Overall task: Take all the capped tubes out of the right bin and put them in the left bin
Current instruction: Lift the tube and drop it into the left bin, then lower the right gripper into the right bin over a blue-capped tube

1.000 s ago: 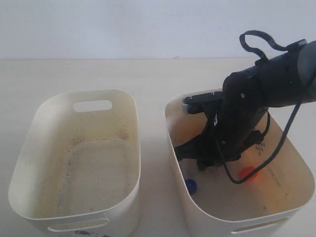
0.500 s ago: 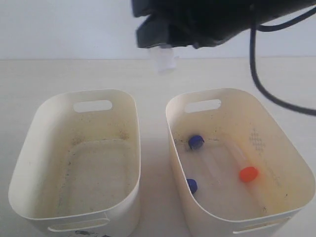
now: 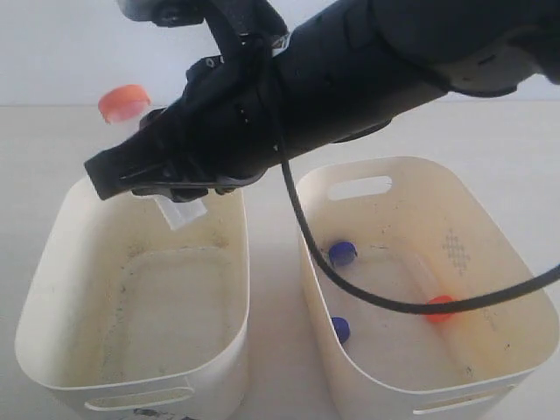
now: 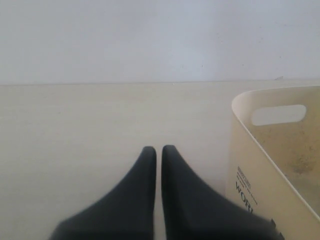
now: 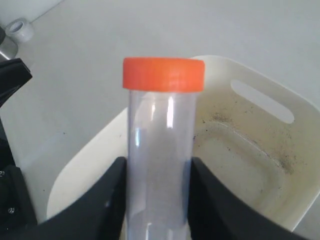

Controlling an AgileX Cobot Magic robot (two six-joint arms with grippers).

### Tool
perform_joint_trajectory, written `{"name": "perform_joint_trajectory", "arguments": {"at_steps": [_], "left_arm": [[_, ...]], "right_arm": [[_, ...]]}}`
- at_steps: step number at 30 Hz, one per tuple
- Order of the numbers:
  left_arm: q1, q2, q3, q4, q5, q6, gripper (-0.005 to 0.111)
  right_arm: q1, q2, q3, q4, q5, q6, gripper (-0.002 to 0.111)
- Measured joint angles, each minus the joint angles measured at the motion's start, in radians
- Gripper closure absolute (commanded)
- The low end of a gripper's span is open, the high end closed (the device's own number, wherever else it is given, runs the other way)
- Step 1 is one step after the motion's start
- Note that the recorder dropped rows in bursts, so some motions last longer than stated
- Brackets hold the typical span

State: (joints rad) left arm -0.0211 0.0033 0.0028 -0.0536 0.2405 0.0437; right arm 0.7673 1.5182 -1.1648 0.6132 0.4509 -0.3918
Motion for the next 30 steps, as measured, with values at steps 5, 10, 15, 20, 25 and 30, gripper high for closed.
{"name": "perform_joint_trajectory", "arguments": {"at_steps": [5,10,15,20,25,30], "left_arm": [[0.000,0.000,0.000,0.000,0.000,0.000,0.102],[0.000,0.000,0.000,0.000,-0.002,0.000,0.102],[0.000,0.000,0.000,0.000,-0.002,0.000,0.102],[0.000,0.000,0.000,0.000,-0.002,0.000,0.102],[0.000,0.000,0.000,0.000,-0.002,0.000,0.102],[0.000,0.000,0.000,0.000,-0.002,0.000,0.102]], "right_arm": [[0.000,0.004,0.000,0.000,0.004,0.009,0.101],[-0.002,0.004,0.000,-0.040,0.021,0.023,0.108],[-0.078,-0.048,0.000,-0.222,0.101,0.277,0.108],[-0.187,-0.091,0.000,-0.563,0.306,0.613,0.108],[-0.198,-0.091,0.061,-0.759,0.382,0.787,0.108],[-0.198,-0.091,0.142,-0.788,0.335,0.853,0.108]]}}
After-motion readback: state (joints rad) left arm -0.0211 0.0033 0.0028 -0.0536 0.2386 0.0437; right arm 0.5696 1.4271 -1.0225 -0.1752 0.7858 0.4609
